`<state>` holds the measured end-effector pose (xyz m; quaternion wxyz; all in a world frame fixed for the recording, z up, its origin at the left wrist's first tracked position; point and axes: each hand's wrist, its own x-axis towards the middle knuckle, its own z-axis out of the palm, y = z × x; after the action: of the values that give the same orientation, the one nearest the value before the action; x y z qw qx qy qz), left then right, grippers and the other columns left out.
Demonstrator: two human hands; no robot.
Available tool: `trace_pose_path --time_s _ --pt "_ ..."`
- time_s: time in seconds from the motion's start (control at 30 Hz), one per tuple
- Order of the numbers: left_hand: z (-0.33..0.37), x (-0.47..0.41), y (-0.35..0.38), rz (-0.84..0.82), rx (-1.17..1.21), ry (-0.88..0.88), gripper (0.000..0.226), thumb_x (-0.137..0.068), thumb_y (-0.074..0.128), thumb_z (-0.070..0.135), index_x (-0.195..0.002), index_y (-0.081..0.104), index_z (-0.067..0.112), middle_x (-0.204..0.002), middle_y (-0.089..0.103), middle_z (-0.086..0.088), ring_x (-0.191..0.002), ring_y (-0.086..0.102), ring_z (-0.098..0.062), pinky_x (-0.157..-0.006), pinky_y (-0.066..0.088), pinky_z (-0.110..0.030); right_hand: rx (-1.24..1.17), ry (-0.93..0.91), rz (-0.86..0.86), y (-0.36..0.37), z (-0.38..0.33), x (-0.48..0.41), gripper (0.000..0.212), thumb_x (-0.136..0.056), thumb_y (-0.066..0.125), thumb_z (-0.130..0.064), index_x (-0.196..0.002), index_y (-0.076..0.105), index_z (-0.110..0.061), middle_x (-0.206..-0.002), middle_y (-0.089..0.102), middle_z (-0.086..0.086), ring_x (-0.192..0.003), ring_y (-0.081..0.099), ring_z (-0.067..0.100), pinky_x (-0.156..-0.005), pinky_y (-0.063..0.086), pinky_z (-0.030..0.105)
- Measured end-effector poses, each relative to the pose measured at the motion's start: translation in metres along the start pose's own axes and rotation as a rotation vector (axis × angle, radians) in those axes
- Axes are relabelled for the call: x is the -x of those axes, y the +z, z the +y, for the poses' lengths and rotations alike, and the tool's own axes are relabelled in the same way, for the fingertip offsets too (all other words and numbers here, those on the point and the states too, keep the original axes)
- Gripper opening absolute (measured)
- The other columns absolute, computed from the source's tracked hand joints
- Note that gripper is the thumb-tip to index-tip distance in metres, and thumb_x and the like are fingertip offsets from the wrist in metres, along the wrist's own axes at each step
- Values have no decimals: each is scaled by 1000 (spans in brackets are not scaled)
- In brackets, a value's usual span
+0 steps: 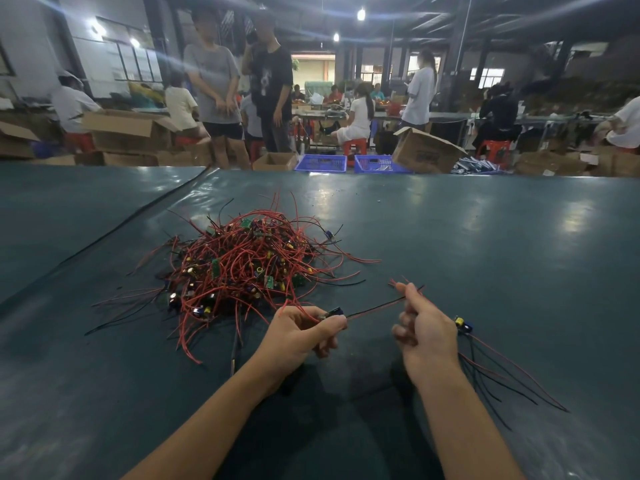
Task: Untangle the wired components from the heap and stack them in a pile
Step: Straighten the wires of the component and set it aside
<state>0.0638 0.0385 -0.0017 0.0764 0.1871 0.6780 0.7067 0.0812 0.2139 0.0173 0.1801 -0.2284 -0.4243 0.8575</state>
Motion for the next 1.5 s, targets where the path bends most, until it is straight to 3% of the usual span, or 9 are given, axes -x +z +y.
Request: trace_pose_path --time_s 0.3,0.53,0.7,0.8,0.9,1.0,1.07,1.2,1.5 --pt "-6 -7 -8 170 384 -50 18 -60 83 30 -67 74 15 -67 65 -5 -53 57 -9 -54 50 -18 20 -103 -150 2 5 11 21 -92 64 -25 -80 78 -14 -63 46 -7 -44 33 4 -37 27 17" --pt "3 -5 -7 135 548 -196 33 -72 65 48 -62 72 18 -68 64 -5 -55 59 -15 -56 51 -25 -28 17 -242 0 6 14 61 -96 40 -58 -76 79 -16 -57 49 -6 -41 36 6 -36 29 18" --pt "7 2 -2 -40 603 -348 33 -80 57 44 -72 64 12 -63 57 -5 -53 57 -17 -54 50 -28 403 30 -388 14 27 31 38 -86 62 -51 -78 80 -18 -54 56 -7 -45 46 8 -44 36 17" --pt "19 1 3 -86 414 -407 42 -94 48 35 -70 71 10 -56 63 -4 -56 60 -16 -56 50 -24 439 -15 -468 21 33 44 25 -78 71 -44 -75 80 -21 -68 73 3 -59 66 13 -57 54 25" --pt "23 4 -10 -78 362 -316 38 -103 35 11 -67 49 13 -30 49 9 -42 53 -1 -43 39 -7 401 5 -395 23 32 46 18 -83 73 -31 -69 78 -20 -73 75 9 -61 68 15 -58 56 27" --pt "17 -5 -4 -72 316 -399 47 -106 28 31 -72 51 8 -45 60 5 -46 60 -5 -53 47 -13 302 41 -319 25 31 48 17 -81 75 -25 -66 78 -17 -78 75 14 -63 69 23 -54 58 30" --pt "15 -2 -1 -69 585 -476 48 -97 44 40 -76 66 3 -63 64 -7 -57 61 -19 -60 51 -26 219 44 -257 26 30 49 19 -80 76 -24 -64 77 -15 -74 74 11 -58 67 19 -51 56 27" --pt "0 1 1 -87 549 -299 14 -72 71 18 -85 73 16 -78 67 -4 -66 61 -15 -60 52 -26 128 -4 -171 25 33 47 20 -81 76 -26 -64 78 -16 -70 73 6 -55 61 16 -55 51 28" --pt "-4 1 9 167 239 -153 66 -63 66 68 -89 65 8 -77 66 -11 -67 62 -22 -62 51 -28 301 -198 -265 23 39 49 18 -83 74 -30 -68 78 -20 -68 73 4 -62 69 16 -68 59 33"
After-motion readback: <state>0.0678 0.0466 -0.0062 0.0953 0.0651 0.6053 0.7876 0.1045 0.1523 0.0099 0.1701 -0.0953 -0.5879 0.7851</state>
